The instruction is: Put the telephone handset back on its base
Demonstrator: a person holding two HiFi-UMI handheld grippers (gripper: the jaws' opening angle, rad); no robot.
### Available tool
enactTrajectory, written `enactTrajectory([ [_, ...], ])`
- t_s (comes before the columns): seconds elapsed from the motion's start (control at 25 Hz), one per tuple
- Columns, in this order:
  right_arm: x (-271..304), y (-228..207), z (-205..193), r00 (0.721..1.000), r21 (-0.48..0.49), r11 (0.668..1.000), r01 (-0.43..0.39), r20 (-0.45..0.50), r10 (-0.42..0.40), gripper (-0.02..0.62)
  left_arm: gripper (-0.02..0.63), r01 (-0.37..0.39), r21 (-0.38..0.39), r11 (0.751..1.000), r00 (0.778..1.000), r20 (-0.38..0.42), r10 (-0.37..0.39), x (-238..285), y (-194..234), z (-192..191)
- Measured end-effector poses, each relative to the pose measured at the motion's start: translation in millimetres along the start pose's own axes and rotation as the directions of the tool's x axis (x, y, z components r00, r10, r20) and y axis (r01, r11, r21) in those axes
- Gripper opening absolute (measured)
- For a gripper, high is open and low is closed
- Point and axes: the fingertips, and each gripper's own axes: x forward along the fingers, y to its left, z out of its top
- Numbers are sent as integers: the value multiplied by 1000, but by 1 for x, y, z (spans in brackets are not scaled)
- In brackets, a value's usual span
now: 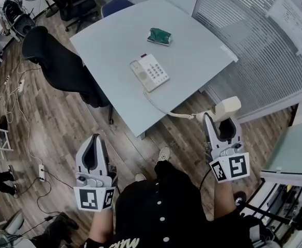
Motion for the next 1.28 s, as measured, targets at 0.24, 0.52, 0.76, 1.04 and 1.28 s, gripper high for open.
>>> enactTrajectory([
  [0.24, 35, -24, 3, 1000, 7, 1000, -24, 3, 24, 230, 17, -18, 8, 1000, 1000, -5, 18, 38, -2, -2],
  [0.52, 71, -51, 0, 998, 22, 998, -62, 2, 62, 230, 17, -44, 23, 999, 999, -8, 44, 75, -10, -4],
  [0.76, 101, -73, -4, 994, 38, 993, -111, 7, 111, 230, 15, -100, 36, 994, 995, -15, 100, 96, -16, -6],
  [1.04, 135, -92, -24, 985, 158, 973, -169, -13, 173, 230, 17, -136, 27, 990, 989, -53, 137, 113, -35, -21],
  [1.28, 153, -67, -44, 968, 163, 958, -236, -48, 247, 230, 17, -168, 41, 985, 982, -81, 171, 109, -23, -29],
])
